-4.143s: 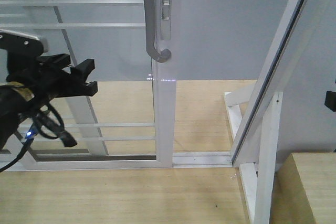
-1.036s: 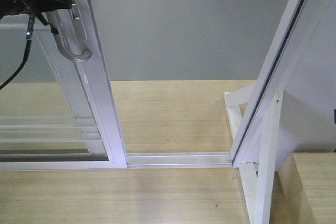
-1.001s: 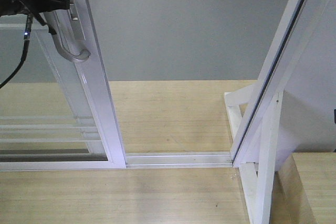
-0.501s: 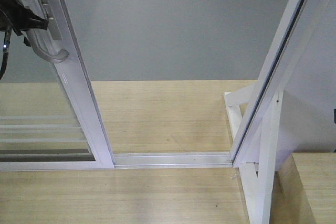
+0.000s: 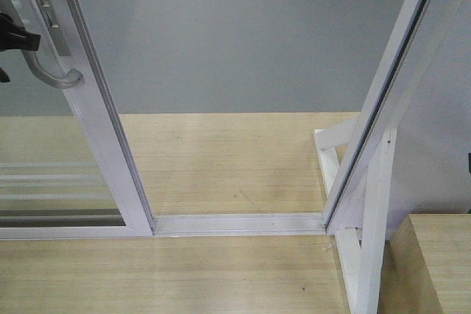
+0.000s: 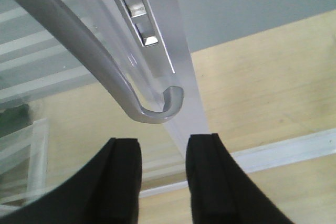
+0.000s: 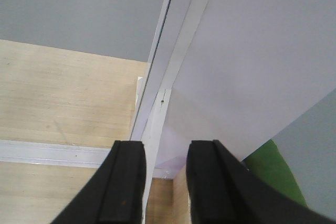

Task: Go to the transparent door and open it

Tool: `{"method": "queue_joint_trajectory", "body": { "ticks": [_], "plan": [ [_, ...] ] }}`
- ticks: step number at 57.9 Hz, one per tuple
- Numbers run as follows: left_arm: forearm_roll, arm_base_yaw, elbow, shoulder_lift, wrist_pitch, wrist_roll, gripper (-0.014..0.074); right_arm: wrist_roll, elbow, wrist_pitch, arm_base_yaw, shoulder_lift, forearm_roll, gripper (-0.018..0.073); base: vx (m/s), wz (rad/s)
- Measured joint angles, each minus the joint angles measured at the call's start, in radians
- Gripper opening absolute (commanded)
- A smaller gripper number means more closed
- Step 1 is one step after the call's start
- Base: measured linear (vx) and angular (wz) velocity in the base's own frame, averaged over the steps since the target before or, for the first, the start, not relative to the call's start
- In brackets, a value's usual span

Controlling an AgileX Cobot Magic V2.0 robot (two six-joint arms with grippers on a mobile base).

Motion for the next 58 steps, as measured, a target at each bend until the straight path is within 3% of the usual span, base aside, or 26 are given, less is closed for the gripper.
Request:
{"method": "queue_joint_trajectory", "body": {
  "ticks": [16, 29, 46, 52, 58],
  "plan": [
    [-0.165, 0.000, 0.260, -0.344, -0.146, 0.000, 0.0335, 0.000, 0.000, 0.001, 0.000, 0.000, 0.000, 0.0295, 0.00, 0.00],
    [-0.349, 0.000, 0.391, -0.551, -0.094, -0.003, 0.0335, 0.000, 0.000, 0.003, 0.000, 0.000, 0.000, 0.0295, 0.00, 0.00],
    [-0.357, 0.000, 0.423, -0.646, 0.025, -0.003, 0.0314, 0.000, 0.000, 0.006, 0.000, 0.000, 0.000, 0.0295, 0.00, 0.00],
    [-0.336, 0.000, 0.460, -0.668, 0.009, -0.003, 0.0269, 0.000, 0.000, 0.007, 0.000, 0.000, 0.000, 0.0295, 0.00, 0.00],
    [-0.296, 0.000, 0.565, -0.732, -0.083, -0.003, 0.0211, 0.000, 0.000, 0.007, 0.000, 0.000, 0.000, 0.0295, 0.00, 0.00]
  ]
}}
